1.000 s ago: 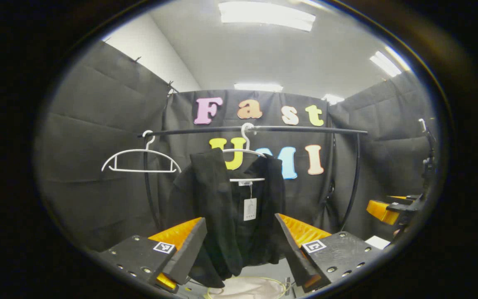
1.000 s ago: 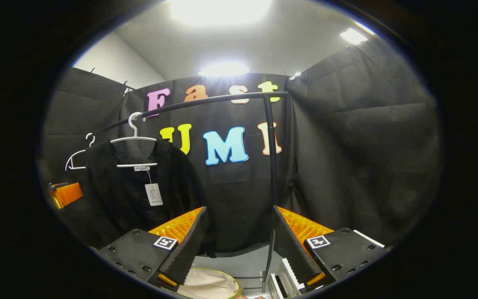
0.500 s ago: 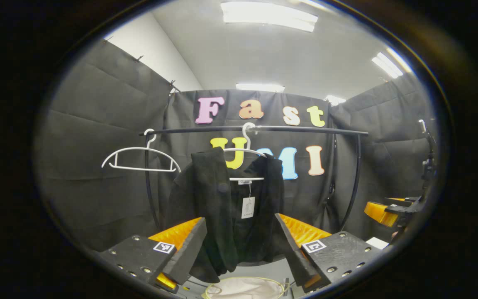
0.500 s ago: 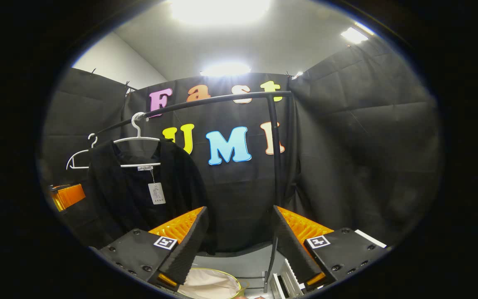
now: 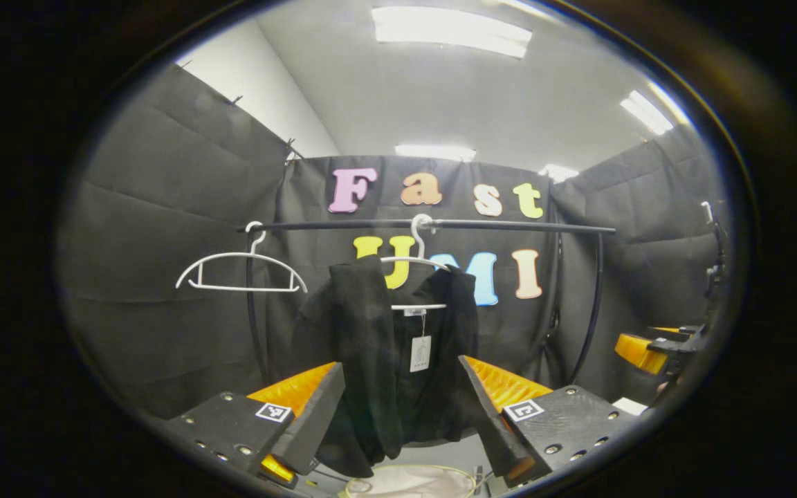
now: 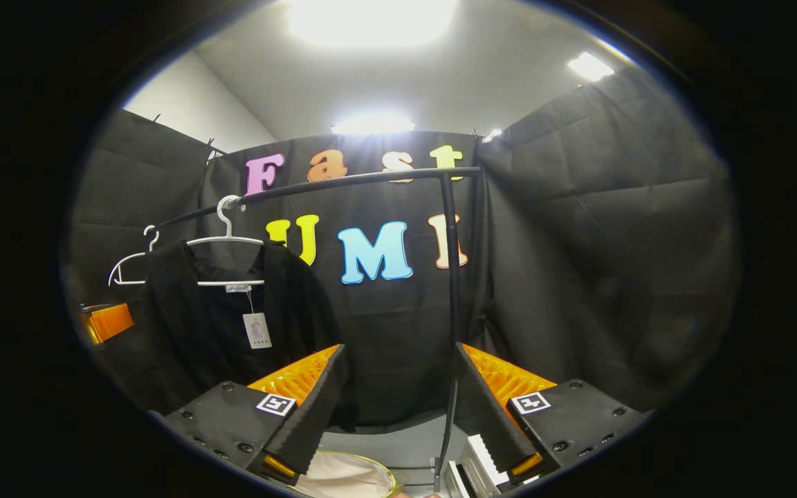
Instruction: Grasp the clothes on the hanger with both hands and then place them into the laundry hamper below.
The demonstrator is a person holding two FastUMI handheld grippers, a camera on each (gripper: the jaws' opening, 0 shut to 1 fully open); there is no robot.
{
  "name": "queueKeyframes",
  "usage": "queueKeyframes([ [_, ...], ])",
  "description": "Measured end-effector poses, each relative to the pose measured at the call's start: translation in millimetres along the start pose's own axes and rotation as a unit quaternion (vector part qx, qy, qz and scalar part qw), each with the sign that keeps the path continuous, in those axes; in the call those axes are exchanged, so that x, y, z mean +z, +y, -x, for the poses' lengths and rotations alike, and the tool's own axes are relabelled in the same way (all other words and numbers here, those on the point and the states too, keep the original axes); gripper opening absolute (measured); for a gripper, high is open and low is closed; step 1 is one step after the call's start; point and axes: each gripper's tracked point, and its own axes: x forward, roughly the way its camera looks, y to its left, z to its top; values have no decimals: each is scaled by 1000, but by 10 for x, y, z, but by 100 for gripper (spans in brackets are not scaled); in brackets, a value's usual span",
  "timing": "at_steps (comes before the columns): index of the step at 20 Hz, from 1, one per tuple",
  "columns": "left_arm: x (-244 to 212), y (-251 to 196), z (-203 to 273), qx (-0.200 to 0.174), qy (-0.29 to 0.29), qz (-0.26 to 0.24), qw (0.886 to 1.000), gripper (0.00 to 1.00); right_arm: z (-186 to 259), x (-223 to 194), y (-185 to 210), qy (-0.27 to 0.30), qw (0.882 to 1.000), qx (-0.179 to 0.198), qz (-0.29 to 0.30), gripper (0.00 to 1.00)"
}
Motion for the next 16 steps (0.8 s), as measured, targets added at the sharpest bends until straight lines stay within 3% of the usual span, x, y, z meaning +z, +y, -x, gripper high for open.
queueKeyframes([
  [10, -45, 334, 21, 19, -1, 34, 999, 94, 6, 173, 377, -9, 1000, 16, 2, 92],
  [14, 14, 374, -115, 23, -8, 49, 998, 94, -90, 260, 638, -10, 999, 48, 6, 93],
  [15, 41, 367, -162, 25, -10, 54, 998, 94, -132, 264, 697, -9, 998, 59, 6, 97],
  [16, 60, 384, -233, 30, -10, 58, 998, 94, -172, 263, 758, -8, 998, 69, 5, 93],
])
